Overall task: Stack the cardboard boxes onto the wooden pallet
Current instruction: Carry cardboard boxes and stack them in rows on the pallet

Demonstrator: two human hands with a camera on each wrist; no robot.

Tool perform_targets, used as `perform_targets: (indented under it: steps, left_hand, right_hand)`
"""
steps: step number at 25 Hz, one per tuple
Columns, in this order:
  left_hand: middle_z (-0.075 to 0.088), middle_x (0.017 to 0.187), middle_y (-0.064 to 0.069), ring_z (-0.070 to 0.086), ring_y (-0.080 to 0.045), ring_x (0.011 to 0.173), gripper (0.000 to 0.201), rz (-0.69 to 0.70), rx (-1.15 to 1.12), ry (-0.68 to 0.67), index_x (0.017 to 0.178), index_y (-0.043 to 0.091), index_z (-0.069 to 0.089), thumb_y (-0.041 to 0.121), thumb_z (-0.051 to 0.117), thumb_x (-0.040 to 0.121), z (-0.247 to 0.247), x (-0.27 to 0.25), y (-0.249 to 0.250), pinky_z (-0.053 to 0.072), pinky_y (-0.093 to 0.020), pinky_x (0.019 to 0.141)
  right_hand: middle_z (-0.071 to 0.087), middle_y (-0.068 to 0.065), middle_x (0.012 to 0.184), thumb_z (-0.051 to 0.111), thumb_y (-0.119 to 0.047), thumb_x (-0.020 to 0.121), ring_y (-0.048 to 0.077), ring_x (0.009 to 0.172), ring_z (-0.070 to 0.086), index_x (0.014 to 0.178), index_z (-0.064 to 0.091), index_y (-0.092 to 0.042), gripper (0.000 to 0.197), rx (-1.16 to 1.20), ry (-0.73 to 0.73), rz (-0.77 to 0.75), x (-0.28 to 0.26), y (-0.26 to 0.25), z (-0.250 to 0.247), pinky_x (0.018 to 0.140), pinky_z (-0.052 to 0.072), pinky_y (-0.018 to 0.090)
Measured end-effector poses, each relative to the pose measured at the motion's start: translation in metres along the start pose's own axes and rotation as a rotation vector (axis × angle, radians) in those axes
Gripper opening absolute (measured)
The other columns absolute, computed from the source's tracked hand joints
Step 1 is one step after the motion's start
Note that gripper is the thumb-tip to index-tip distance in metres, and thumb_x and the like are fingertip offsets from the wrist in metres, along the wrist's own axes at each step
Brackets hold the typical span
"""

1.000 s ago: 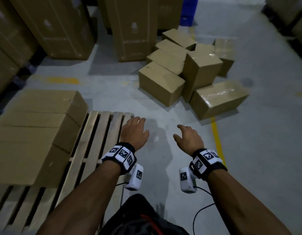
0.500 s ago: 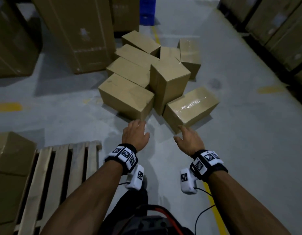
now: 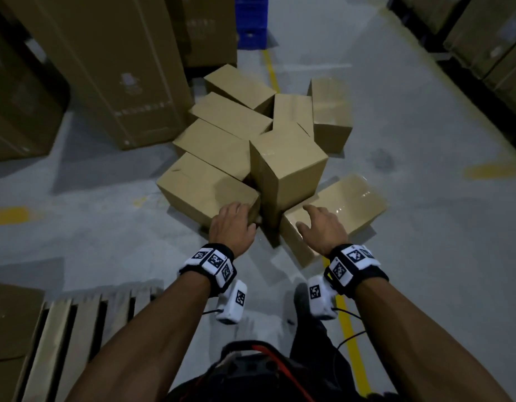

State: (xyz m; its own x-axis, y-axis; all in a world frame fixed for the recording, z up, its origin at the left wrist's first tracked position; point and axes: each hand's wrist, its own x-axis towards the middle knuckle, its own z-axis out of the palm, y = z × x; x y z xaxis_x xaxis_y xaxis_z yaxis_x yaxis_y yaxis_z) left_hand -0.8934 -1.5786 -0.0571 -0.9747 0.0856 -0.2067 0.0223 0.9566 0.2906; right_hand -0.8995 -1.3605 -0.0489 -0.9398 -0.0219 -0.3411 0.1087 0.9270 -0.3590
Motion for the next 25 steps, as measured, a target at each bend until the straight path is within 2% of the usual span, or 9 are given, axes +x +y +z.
perform_targets:
  steps: [4, 7, 12, 15, 18, 21, 25]
  left_hand:
    - [0.037, 0.152, -0.009, 0.035, -0.028, 0.136, 0.053, -0.183, -0.015, -0.016, 0.146, 0.016, 0.039, 0.031, 0.049, 0.096, -0.001, 0.060, 0.012, 0.035, -0.041, 0.106]
    - [0.039, 0.151, -0.008, 0.038, -0.028, 0.135, 0.054, -0.344, -0.038, 0.020, 0.146, 0.016, 0.040, 0.031, 0.051, 0.095, -0.011, 0.082, 0.012, 0.037, -0.041, 0.103]
    - [0.040, 0.151, -0.010, 0.036, -0.031, 0.136, 0.054, -0.570, -0.120, 0.040, 0.147, 0.014, 0.039, 0.031, 0.050, 0.097, -0.026, 0.102, -0.010, 0.038, -0.044, 0.106]
    - [0.040, 0.151, -0.010, 0.036, -0.032, 0.137, 0.053, -0.677, -0.192, 0.069, 0.147, 0.014, 0.039, 0.030, 0.050, 0.099, -0.031, 0.118, -0.035, 0.036, -0.045, 0.107]
    - [0.039, 0.151, -0.011, 0.037, -0.033, 0.136, 0.052, -0.747, -0.276, 0.084, 0.146, 0.013, 0.040, 0.032, 0.051, 0.099, -0.027, 0.137, -0.073, 0.037, -0.045, 0.106]
    - [0.041, 0.149, -0.015, 0.043, -0.036, 0.132, 0.054, -0.841, -0.482, 0.107, 0.147, 0.014, 0.041, 0.033, 0.054, 0.098, -0.018, 0.172, -0.128, 0.042, -0.045, 0.105]
    - [0.042, 0.146, -0.019, 0.048, -0.040, 0.127, 0.056, -0.972, -0.693, 0.049, 0.147, 0.013, 0.039, 0.033, 0.056, 0.097, 0.003, 0.226, -0.207, 0.045, -0.042, 0.101]
  right_hand:
    - [0.052, 0.015, 0.136, 0.050, -0.040, 0.098, 0.037, 0.123, 0.050, 0.140, 0.047, -0.017, 0.048, -0.051, -0.103, -0.129, 0.094, 0.008, -0.032, 0.099, 0.044, 0.046]
    - [0.050, 0.015, 0.141, 0.050, -0.041, 0.098, 0.038, 0.125, 0.049, 0.145, 0.042, -0.018, 0.053, -0.109, -0.194, -0.258, 0.152, -0.001, -0.051, 0.102, 0.044, 0.050]
    - [0.050, 0.016, 0.140, 0.051, -0.040, 0.098, 0.037, 0.123, 0.050, 0.144, 0.043, -0.018, 0.052, -0.205, -0.291, -0.436, 0.221, -0.052, -0.056, 0.100, 0.045, 0.050]
    - [0.048, 0.016, 0.144, 0.052, -0.039, 0.098, 0.037, 0.129, 0.046, 0.147, 0.041, -0.019, 0.054, -0.221, -0.340, -0.510, 0.253, -0.089, -0.045, 0.104, 0.043, 0.048]
    - [0.046, 0.016, 0.147, 0.051, -0.040, 0.099, 0.036, 0.133, 0.044, 0.150, 0.038, -0.020, 0.056, -0.229, -0.391, -0.511, 0.285, -0.124, -0.026, 0.108, 0.041, 0.047]
    - [0.047, 0.016, 0.147, 0.053, -0.042, 0.099, 0.036, 0.132, 0.046, 0.149, 0.039, -0.019, 0.057, -0.204, -0.418, -0.473, 0.326, -0.154, 0.001, 0.108, 0.042, 0.048]
    - [0.050, 0.016, 0.145, 0.055, -0.042, 0.098, 0.035, 0.129, 0.050, 0.148, 0.041, -0.018, 0.057, -0.174, -0.463, -0.344, 0.383, -0.185, 0.046, 0.106, 0.044, 0.048]
